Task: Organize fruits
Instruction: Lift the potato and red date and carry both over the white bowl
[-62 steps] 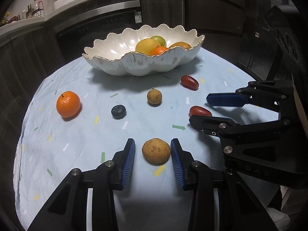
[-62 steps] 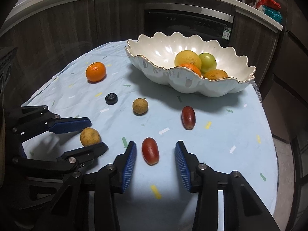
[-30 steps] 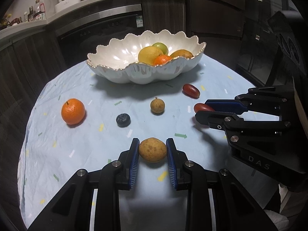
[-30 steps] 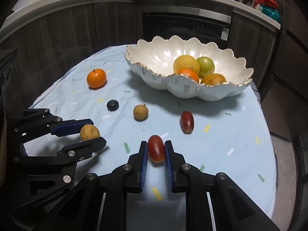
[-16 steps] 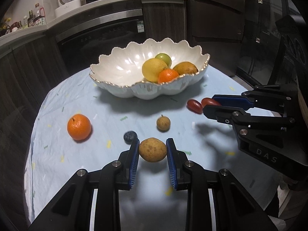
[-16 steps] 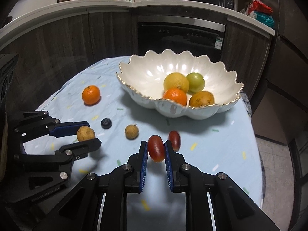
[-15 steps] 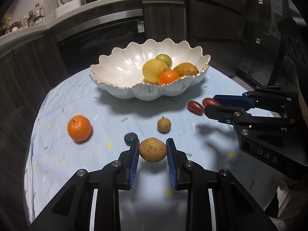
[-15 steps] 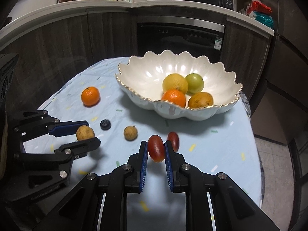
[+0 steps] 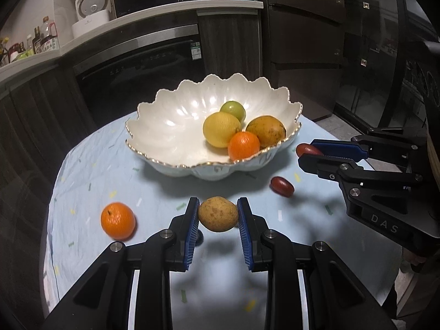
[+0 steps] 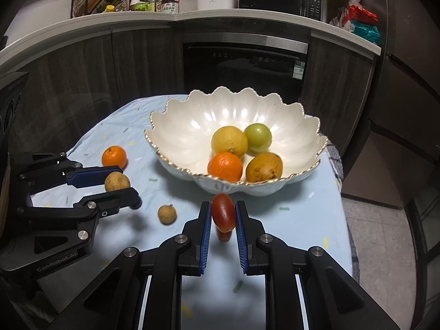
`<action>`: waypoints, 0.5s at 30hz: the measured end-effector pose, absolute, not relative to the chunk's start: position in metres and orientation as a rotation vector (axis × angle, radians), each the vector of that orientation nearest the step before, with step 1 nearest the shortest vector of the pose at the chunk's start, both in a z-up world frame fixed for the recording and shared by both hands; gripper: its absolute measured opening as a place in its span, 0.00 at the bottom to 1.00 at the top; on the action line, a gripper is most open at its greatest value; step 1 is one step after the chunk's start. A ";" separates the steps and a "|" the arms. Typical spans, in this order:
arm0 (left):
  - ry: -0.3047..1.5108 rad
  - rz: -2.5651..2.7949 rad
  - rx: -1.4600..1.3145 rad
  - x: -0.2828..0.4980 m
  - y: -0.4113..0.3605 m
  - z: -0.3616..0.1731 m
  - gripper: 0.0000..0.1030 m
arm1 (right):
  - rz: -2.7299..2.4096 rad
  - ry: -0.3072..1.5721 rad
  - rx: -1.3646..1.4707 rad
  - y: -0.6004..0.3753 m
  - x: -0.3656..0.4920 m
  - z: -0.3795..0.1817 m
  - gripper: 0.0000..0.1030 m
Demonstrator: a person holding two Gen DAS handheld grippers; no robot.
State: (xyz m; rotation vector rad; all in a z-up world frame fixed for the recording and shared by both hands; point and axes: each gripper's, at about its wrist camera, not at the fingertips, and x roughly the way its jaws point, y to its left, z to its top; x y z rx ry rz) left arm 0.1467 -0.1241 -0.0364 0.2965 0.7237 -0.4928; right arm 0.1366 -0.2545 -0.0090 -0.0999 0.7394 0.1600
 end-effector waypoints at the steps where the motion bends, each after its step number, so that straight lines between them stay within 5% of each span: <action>1: 0.724 -0.494 0.297 0.149 -0.125 -0.036 0.28 | 0.157 0.738 -0.100 -0.255 0.138 -0.008 0.18; 15: 0.712 -0.508 0.296 0.173 -0.130 -0.022 0.28 | 0.119 0.737 -0.103 -0.263 0.157 0.003 0.18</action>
